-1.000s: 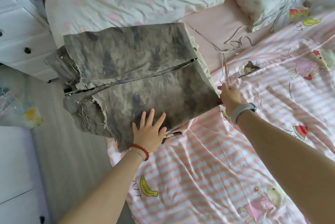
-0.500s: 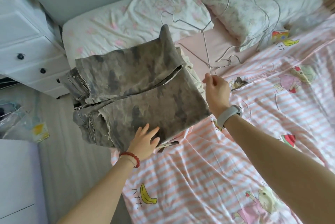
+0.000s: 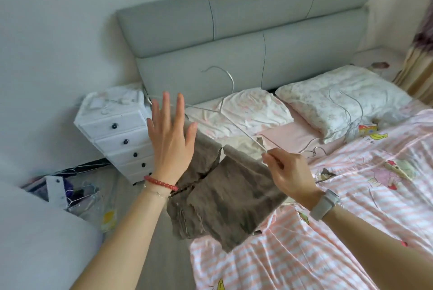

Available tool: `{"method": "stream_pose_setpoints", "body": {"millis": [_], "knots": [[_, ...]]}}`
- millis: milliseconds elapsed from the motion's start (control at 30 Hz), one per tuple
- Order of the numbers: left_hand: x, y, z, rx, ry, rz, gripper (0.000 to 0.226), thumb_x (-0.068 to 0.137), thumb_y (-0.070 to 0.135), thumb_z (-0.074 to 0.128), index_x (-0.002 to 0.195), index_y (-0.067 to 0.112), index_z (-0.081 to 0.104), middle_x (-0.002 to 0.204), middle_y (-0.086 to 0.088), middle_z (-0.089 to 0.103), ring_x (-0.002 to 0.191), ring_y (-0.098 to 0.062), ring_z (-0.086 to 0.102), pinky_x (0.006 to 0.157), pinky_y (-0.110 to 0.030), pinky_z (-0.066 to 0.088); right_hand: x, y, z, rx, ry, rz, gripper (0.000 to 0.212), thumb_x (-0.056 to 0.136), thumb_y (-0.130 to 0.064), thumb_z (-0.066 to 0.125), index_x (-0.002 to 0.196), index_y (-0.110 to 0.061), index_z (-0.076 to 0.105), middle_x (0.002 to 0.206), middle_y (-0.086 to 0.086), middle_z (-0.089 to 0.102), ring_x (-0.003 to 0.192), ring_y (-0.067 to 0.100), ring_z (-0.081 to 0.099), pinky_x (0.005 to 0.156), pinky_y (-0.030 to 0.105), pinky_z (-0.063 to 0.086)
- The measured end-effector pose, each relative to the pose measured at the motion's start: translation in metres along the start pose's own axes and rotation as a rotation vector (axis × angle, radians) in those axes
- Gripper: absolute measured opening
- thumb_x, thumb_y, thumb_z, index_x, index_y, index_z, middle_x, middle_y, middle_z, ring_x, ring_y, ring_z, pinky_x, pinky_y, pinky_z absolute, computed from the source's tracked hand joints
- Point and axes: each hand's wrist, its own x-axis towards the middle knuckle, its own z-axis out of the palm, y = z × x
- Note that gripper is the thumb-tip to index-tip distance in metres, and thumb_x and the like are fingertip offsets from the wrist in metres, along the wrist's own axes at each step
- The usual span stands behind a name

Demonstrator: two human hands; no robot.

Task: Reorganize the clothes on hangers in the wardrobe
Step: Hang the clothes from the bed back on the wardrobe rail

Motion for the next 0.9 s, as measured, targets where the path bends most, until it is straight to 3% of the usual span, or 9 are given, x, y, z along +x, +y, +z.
{"method": "stream_pose_setpoints", "body": {"millis": [67,100,167,200,300,433,567,700,900], "knots": [[-0.008,0.007,-0.035,0.046,-0.048,0.017,0.048,0.097,0.032,0.041,0.142,0.023,0.031,0.151,-0.007,0.027,0.142,-0.028,0.011,0.11,-0.053,-0.002,-0.004,-0.024,-0.016,-0.012,0.023,-0.12,0.028,0.089,-0.024,0.053,0.068,-0.007,0.062,0.05,0.006,0.055,0.042,0.027,0.049,0.043,0.033,0.043],[-0.014,0.01,-0.053,0.042,-0.038,0.037,0.041,0.097,0.029,0.042,0.137,0.021,0.042,0.143,-0.006,0.042,0.139,-0.026,0.025,0.11,-0.053,0.0,-0.006,-0.035,-0.024,-0.021,0.051,-0.183,0.031,0.088,-0.027,0.051,0.065,-0.008,0.061,0.048,0.003,0.054,0.04,0.025,0.047,0.042,0.027,0.039],[-0.03,0.017,-0.089,0.015,0.041,0.09,0.026,0.096,0.022,0.046,0.113,0.013,0.063,0.11,-0.007,0.065,0.11,-0.028,0.056,0.107,-0.049,0.021,-0.013,-0.054,-0.041,-0.073,0.11,-0.289,0.035,0.086,-0.031,0.045,0.063,-0.01,0.06,0.047,-0.002,0.052,0.04,0.021,0.048,0.042,0.021,0.032],[-0.041,0.022,-0.107,0.003,0.076,0.094,0.023,0.095,0.02,0.048,0.102,0.01,0.068,0.097,-0.007,0.068,0.094,-0.03,0.061,0.098,-0.044,0.034,-0.018,-0.062,-0.048,-0.11,0.146,-0.326,0.035,0.086,-0.032,0.044,0.064,-0.011,0.061,0.05,-0.002,0.055,0.042,0.021,0.051,0.042,0.02,0.032],[-0.084,0.045,-0.15,-0.024,0.122,0.086,0.018,0.091,0.016,0.053,0.09,0.007,0.069,0.085,-0.007,0.068,0.078,-0.028,0.061,0.072,-0.039,0.048,-0.032,-0.079,-0.064,-0.194,0.308,-0.347,0.03,0.086,-0.029,0.046,0.071,-0.012,0.066,0.062,0.001,0.063,0.058,0.025,0.059,0.053,0.025,0.036],[-0.143,0.073,-0.184,-0.075,0.145,0.092,0.014,0.089,0.015,0.057,0.086,0.007,0.068,0.079,-0.002,0.067,0.07,-0.017,0.06,0.061,-0.029,0.047,-0.049,-0.104,-0.07,-0.185,0.41,-0.279,0.018,0.087,-0.02,0.056,0.08,-0.008,0.069,0.08,0.008,0.065,0.074,0.032,0.059,0.078,0.034,0.029],[-0.189,0.081,-0.212,-0.197,0.047,-0.039,0.016,0.089,0.021,0.058,0.083,0.011,0.069,0.063,0.005,0.061,0.052,-0.004,0.046,0.052,-0.015,0.035,-0.075,-0.13,-0.063,-0.085,0.319,-0.311,0.016,0.087,-0.007,0.054,0.09,0.0,0.068,0.09,0.019,0.062,0.083,0.04,0.056,0.083,0.047,0.041],[-0.25,0.074,-0.232,-0.248,-0.014,-0.215,0.021,0.089,0.03,0.054,0.077,0.019,0.068,0.046,0.011,0.048,0.044,-0.007,0.044,0.043,-0.017,0.031,-0.114,-0.15,-0.042,-0.033,0.2,-0.39,0.016,0.087,-0.003,0.052,0.091,0.001,0.067,0.087,0.021,0.06,0.079,0.04,0.054,0.08,0.053,0.045],[-0.342,0.059,-0.264,-0.397,-0.119,-0.417,0.023,0.09,0.028,0.054,0.069,0.036,0.059,0.045,0.011,0.049,0.035,-0.004,0.043,0.041,-0.025,0.037,-0.181,-0.176,0.003,0.003,0.097,-0.457,0.013,0.08,0.012,0.056,0.086,0.004,0.065,0.085,0.022,0.057,0.08,0.042,0.055,0.095,0.059,0.036]]}}
